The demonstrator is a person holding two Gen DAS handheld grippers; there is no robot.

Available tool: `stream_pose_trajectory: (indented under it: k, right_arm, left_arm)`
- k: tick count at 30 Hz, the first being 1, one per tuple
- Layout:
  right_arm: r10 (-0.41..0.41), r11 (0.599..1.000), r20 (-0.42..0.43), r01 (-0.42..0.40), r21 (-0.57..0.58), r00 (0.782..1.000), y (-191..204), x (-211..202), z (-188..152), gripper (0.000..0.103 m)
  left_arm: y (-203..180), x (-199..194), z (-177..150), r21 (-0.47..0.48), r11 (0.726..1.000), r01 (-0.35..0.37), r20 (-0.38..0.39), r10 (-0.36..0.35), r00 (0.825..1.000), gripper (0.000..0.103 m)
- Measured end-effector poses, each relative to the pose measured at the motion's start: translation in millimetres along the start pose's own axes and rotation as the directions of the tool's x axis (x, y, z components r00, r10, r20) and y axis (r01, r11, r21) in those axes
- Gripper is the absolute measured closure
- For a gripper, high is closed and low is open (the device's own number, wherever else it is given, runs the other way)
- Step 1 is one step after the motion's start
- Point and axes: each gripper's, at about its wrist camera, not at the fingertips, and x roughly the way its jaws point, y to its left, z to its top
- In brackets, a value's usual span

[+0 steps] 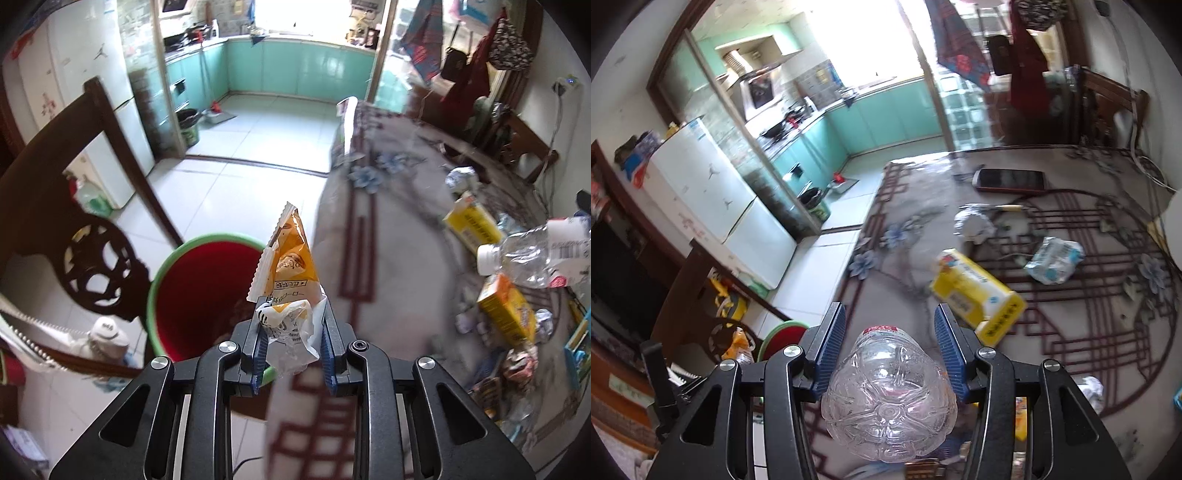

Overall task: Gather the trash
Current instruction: 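Carry the wrapper and plastic bottle over the red bin with both tools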

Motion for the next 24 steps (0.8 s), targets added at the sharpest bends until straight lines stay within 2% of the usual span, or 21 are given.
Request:
stream_pose_trajectory:
  k: [6,24]
  right_arm:
    - [0.044,0.999,-0.032,-0.044,-0.028,0.999,26.6,23.4,-0.8,0.055]
    - [0.128,0.986,-0.119,-0.139,-0.091,0.985,98.0,90.7,-3.5,0.055]
  left_arm:
    - [23.6,6.9,-4.6,-0.04,0.999,-0.033,-0.027,0.032,0.999,0.079]
    - [71.8,21.8,-1.6,-0.101,0.992,-0.076,-0.045,0.072,0.996,0.079]
